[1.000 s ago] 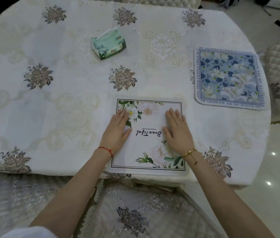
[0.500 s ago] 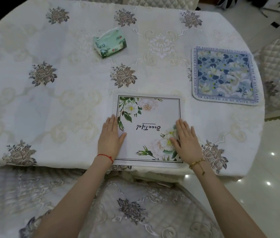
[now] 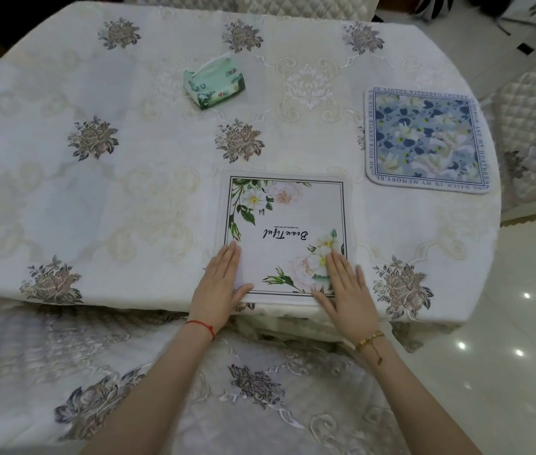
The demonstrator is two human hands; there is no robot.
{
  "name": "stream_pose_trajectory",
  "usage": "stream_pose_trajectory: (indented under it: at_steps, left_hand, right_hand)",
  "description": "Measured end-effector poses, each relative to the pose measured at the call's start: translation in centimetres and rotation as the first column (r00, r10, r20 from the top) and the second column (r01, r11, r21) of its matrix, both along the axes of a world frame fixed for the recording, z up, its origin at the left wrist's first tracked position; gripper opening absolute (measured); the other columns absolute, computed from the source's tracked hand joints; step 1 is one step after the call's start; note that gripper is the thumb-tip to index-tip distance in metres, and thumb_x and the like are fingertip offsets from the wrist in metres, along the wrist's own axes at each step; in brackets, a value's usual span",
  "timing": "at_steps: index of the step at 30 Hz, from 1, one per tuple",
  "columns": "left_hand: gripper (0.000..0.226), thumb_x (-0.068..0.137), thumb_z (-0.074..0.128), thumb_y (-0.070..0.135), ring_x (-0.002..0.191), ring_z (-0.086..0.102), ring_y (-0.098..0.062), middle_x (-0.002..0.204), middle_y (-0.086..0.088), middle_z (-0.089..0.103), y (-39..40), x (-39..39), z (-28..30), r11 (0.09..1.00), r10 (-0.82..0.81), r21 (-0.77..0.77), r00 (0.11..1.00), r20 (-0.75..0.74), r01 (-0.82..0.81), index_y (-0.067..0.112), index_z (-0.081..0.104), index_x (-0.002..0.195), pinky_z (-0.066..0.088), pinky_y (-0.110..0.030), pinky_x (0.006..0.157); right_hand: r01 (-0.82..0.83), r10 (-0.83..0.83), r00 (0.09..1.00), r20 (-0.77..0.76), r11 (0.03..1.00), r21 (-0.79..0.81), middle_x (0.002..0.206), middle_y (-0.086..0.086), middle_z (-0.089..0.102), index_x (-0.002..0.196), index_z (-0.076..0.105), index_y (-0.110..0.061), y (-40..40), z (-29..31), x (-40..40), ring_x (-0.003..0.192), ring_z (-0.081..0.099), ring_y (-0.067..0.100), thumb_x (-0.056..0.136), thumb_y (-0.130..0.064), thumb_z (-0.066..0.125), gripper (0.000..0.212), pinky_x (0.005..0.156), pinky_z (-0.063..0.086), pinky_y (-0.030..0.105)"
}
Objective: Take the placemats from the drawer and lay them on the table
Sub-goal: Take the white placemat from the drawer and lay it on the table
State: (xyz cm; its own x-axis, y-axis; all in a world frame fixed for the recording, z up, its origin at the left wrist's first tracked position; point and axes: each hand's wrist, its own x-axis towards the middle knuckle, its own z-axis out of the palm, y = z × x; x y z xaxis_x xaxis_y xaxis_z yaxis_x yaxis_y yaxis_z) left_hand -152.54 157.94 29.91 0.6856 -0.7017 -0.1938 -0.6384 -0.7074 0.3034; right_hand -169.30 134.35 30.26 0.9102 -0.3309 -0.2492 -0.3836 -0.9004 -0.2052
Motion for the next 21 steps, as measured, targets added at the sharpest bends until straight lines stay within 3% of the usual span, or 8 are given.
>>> stream_pose_trajectory:
  at_steps: [5, 10, 13, 16, 21]
  left_hand:
    - [0.081, 0.090, 0.020, 0.063, 0.147, 0.011, -0.017, 0.159, -0.005, 0.014, 1.8, 0.1, 0.5, 1.000, -0.001, -0.006, 1.000, -0.003, 0.001, 0.008, 0.017, 0.150, 0.012, -0.034, 0.120]
    - [0.067, 0.095, 0.034, 0.047, 0.145, 0.016, -0.021, 0.156, -0.008, 0.023, -0.3, 1.4, 1.3, 0.992, 0.038, -0.117, 0.999, -0.032, -0.041, 0.008, 0.025, 0.149, 0.018, -0.036, 0.120]
    - [0.064, 0.098, 0.044, 0.037, 0.147, 0.011, -0.021, 0.158, -0.007, 0.018, -3.5, 3.0, 1.5, 0.990, 0.026, -0.135, 0.998, -0.051, -0.032, 0.010, 0.020, 0.150, 0.010, -0.033, 0.120]
    - [0.067, 0.098, 0.041, 0.040, 0.148, 0.002, -0.020, 0.160, -0.004, 0.008, -6.3, 4.9, 1.3, 0.995, -0.005, -0.097, 0.997, -0.073, -0.002, 0.012, 0.012, 0.152, 0.002, -0.030, 0.120]
    - [0.072, 0.097, 0.038, 0.049, 0.148, -0.001, -0.016, 0.161, -0.002, 0.004, -5.6, 5.9, 0.4, 0.998, -0.029, -0.059, 0.998, -0.055, 0.025, 0.014, 0.008, 0.152, 0.000, -0.028, 0.119]
  right_hand:
    - [0.005, -0.005, 1.000, 0.001, 1.000, -0.018, 0.160, -0.002, -0.004, 0.151, -0.001, -0.017, -1.6, 0.5, -2.0, 0.146, -0.009, 0.010, 0.098, -0.055, 0.021, 0.070, 0.119, 0.000, 0.039]
    - [0.043, -0.047, 0.996, 0.080, 0.998, 0.048, 0.159, -0.002, 0.004, 0.152, 0.009, -0.016, -2.7, 1.0, 0.7, 0.147, -0.003, 0.012, 0.099, -0.045, 0.027, 0.063, 0.120, 0.003, 0.035]
    - [0.014, -0.023, 0.995, 0.092, 0.996, 0.094, 0.159, 0.001, 0.006, 0.151, 0.011, -0.014, -2.1, 0.8, 5.1, 0.147, -0.001, 0.017, 0.100, -0.039, 0.035, 0.061, 0.120, 0.006, 0.038]
    - [0.016, -0.024, 0.998, 0.063, 0.992, 0.126, 0.159, 0.002, 0.002, 0.152, 0.008, -0.014, -1.9, 0.4, 8.5, 0.146, -0.004, 0.020, 0.100, -0.037, 0.036, 0.063, 0.120, 0.004, 0.041]
    - [-0.057, 0.055, 0.998, 0.044, 0.997, 0.056, 0.159, -0.002, -0.002, 0.152, 0.001, -0.017, -3.9, -0.1, 7.5, 0.146, -0.006, 0.013, 0.099, -0.051, 0.029, 0.069, 0.120, 0.001, 0.034]
